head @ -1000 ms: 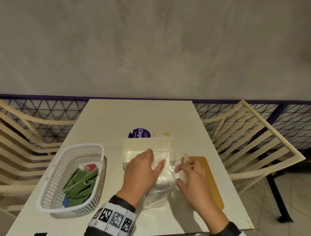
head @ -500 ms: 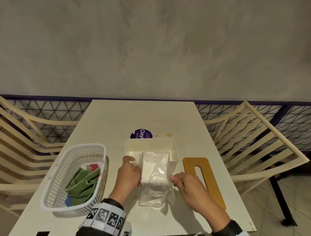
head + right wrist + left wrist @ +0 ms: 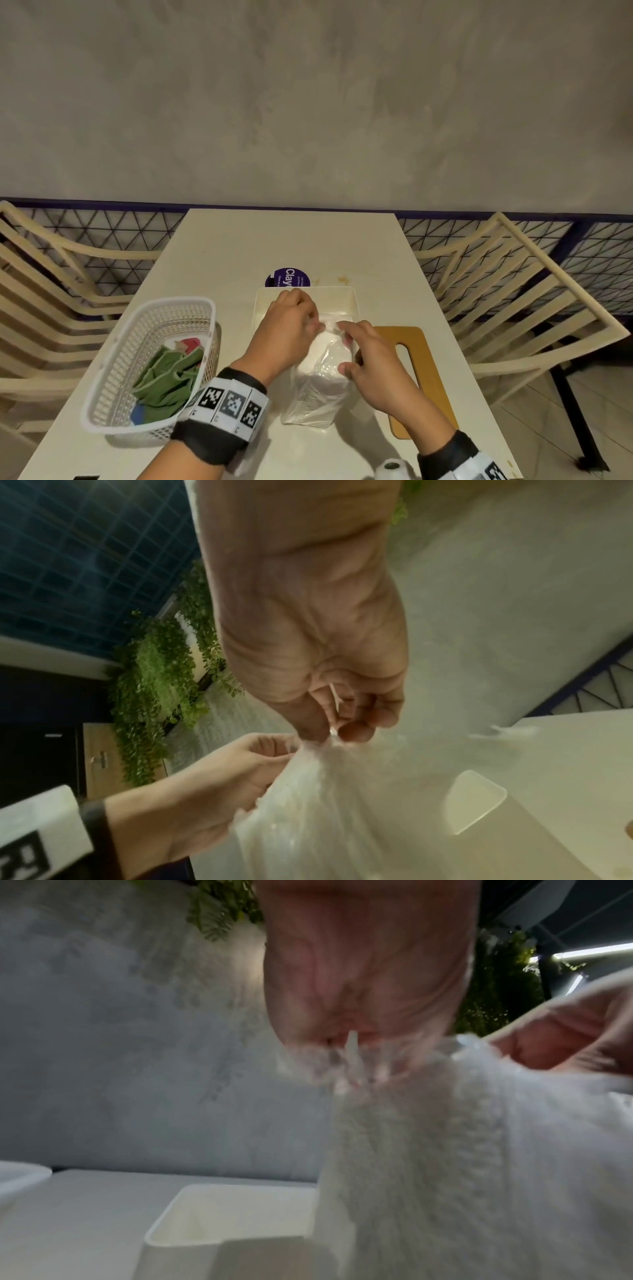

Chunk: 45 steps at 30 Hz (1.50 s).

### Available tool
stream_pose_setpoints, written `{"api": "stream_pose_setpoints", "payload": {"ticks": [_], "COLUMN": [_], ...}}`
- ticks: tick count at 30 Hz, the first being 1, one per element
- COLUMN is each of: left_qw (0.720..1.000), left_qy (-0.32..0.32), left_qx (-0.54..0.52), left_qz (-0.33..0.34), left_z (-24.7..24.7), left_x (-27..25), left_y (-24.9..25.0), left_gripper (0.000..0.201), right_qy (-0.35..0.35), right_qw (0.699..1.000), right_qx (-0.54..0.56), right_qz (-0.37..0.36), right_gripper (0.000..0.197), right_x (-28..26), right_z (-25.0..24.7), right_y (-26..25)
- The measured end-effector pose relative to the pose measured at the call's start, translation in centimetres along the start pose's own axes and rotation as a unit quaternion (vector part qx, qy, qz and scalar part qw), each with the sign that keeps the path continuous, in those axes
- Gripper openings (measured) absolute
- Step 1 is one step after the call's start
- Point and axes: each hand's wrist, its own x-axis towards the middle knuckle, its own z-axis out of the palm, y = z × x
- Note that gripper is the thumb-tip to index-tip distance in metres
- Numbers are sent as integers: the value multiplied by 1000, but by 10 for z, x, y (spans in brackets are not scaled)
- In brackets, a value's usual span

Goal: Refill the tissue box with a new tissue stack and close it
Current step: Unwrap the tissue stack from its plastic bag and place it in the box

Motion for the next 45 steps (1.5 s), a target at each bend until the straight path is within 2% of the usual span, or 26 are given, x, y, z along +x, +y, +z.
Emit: {"api": "stream_pose_setpoints", "payload": {"ticks": [2, 5, 6, 8, 11, 14, 15, 17, 19, 23, 25, 27, 28, 30, 31, 33, 34, 37, 39, 40, 42, 43, 44, 45], "left_qw": [996, 972, 967, 961, 951, 940, 930, 894, 860, 846, 848, 854, 858, 867, 873, 892, 905, 945, 961, 963, 944, 932, 926, 929], "left_qy": [25, 21, 24, 36, 47, 30, 25, 20, 10, 12, 12, -1, -3, -1, 1, -11, -18, -2, -29, -88, -250, -304, -330, -329], "left_qx": [-69, -193, -207, -204, -203, -229, -251, -319, -383, -421, -417, -405, -401, -393, -387, -367, -345, -242, -151, -105, -32, -24, -38, -67], "left_qz": [-49, -131, -149, -184, -229, -252, -267, -315, -336, -327, -328, -326, -322, -308, -296, -265, -249, -222, -229, -231, -211, -196, -179, -155], "left_z": [1, 2, 3, 7, 16, 21, 22, 22, 21, 23, 23, 19, 16, 8, 4, -5, -8, -14, -17, -17, -14, -10, -5, 0], "left_x": [8, 19, 23, 30, 36, 36, 38, 40, 40, 35, 33, 32, 31, 29, 28, 22, 18, 1, -15, -24, -40, -46, -49, -50], "left_y": [3, 6, 5, 1, -10, -12, -13, -13, -17, -20, -20, -20, -19, -20, -21, -23, -25, -32, -38, -43, -46, -47, -46, -44], "left_gripper": [11, 21, 23, 28, 34, 40, 41, 38, 39, 33, 23, 9, 9, 14, 19, 25, 26, 22, 47, 65, 102, 121, 136, 144], "right_qy": [18, 51, 53, 61, 28, 4, 18, 49, 63, 35, 30, 5, -5, -21, -21, 36, 56, 49, 39, 36, 33, 29, 22, 12], "right_qw": [1000, 998, 998, 985, 945, 906, 898, 895, 897, 917, 931, 953, 967, 990, 994, 989, 987, 990, 991, 991, 992, 991, 991, 990], "right_qx": [3, -23, -40, -96, -161, -249, -264, -266, -267, -264, -241, -188, -142, -26, 42, 127, 143, 131, 119, 116, 111, 114, 119, 122], "right_qz": [12, 11, -14, -127, -284, -343, -351, -354, -346, -297, -271, -237, -212, -138, -102, -62, -42, 14, 39, 48, 57, 61, 62, 67], "right_gripper": [60, 52, 42, 17, 12, 17, 17, 18, 20, 20, 20, 13, 9, 16, 17, 8, 4, 16, 20, 22, 21, 20, 20, 20], "right_x": [3, 2, -1, -10, -27, -41, -43, -45, -43, -39, -37, -39, -40, -42, -42, -38, -35, -25, -19, -16, -12, -10, -8, -6], "right_z": [-1, -3, -4, -5, 0, 11, 13, 17, 22, 29, 30, 27, 24, 18, 16, 11, 9, 10, 12, 13, 12, 11, 9, 7], "right_y": [-2, -5, -5, -6, 2, 12, 16, 23, 31, 44, 47, 47, 44, 37, 34, 32, 31, 36, 38, 39, 37, 36, 32, 28]}}
